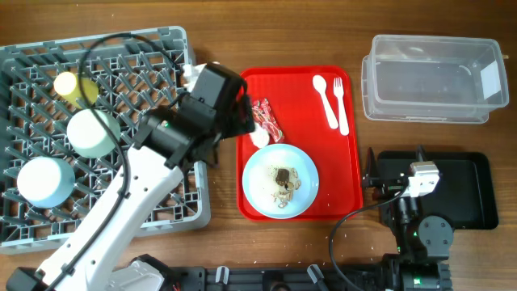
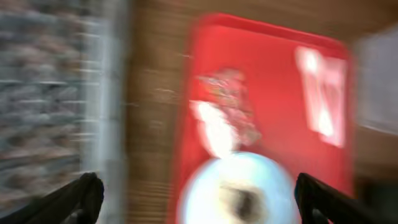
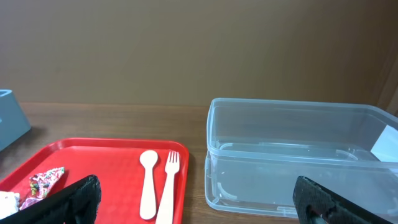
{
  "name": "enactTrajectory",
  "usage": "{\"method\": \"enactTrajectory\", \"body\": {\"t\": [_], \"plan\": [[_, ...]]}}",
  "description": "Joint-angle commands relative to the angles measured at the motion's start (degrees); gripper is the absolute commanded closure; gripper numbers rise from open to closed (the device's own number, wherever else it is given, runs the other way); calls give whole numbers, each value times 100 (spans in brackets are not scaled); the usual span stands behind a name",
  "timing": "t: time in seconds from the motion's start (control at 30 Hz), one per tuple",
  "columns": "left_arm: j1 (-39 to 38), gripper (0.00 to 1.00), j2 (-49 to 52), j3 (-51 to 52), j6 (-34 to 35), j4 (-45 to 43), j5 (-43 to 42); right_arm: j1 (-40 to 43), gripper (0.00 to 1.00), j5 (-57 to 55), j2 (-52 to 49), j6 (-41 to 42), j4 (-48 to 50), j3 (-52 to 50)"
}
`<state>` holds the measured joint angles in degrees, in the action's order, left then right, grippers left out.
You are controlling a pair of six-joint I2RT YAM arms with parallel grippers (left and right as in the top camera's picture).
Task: Sort waste into correct bins and load items into the dishwasher rack
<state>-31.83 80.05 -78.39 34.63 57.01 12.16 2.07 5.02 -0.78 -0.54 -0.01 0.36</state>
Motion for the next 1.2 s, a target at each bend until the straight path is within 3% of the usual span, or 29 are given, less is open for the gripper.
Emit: {"method": "enactTrajectory", "body": {"t": [0.0,0.13,0.2,0.23,0.3,0.37,0.4,0.43,0.5,0.57,0.67,0.7,0.77,0.8,0.87,0.93,1.03,1.1,1.17], "plan": [[535,0,-304,-136,632,505,2039,4,0,-35,35,-57,17,-7],[2225,0,-1296,-136,658,774,1998,4,0,-35,35,-57,17,-7],[3042,0,-1716,-136,656,896,1443,4,0,-2,35,-26,144,-7],[3359,0,-1875,-136,656,955,1292,4,0,437,35,518,485,-7],[3626,0,-2013,-136,656,1082,1294,4,0,2133,35,2949,741,-7],[3694,0,-2048,-136,656,1082,1294,4,0,2251,35,5943,861,-7],[3694,0,-2037,-136,656,1082,1294,4,0,2065,35,7016,1086,-7],[3694,0,-2026,-136,656,1082,1294,4,0,2026,33,7093,1843,-7],[3694,0,-2026,-136,656,1080,1294,4,0,1766,-129,6780,3722,133],[3694,0,-2026,-133,656,1080,1294,4,0,1661,-673,6249,3440,984],[3694,0,-2026,-136,656,1080,1294,2,0,2441,-2667,3923,1379,3233],[3694,0,-2026,-133,656,1080,1294,2,0,3182,-3652,3047,621,4179],[3694,0,-2026,-136,656,1080,1294,-83,0,3978,-5154,2291,-835,5720],[3694,0,-2026,-136,656,1080,1294,-356,0,3954,-6022,1665,-1812,6649],[3694,0,-2026,-136,656,1082,1294,-1158,0,2756,-7348,844,-3283,7886],[3694,0,-2026,-136,656,1080,1294,-1873,0,1648,-8432,673,-3799,8360],[3694,0,-2026,-133,656,1080,1294,-2111,2,1596,-10045,946,-3497,8358],[3694,0,-2026,-136,656,1082,1294,-2124,15,2540,-11370,957,-3357,8358],[3694,0,-2026,-136,656,1080,1294,-2118,23,2544,-11916,944,-3351,8358]]}}
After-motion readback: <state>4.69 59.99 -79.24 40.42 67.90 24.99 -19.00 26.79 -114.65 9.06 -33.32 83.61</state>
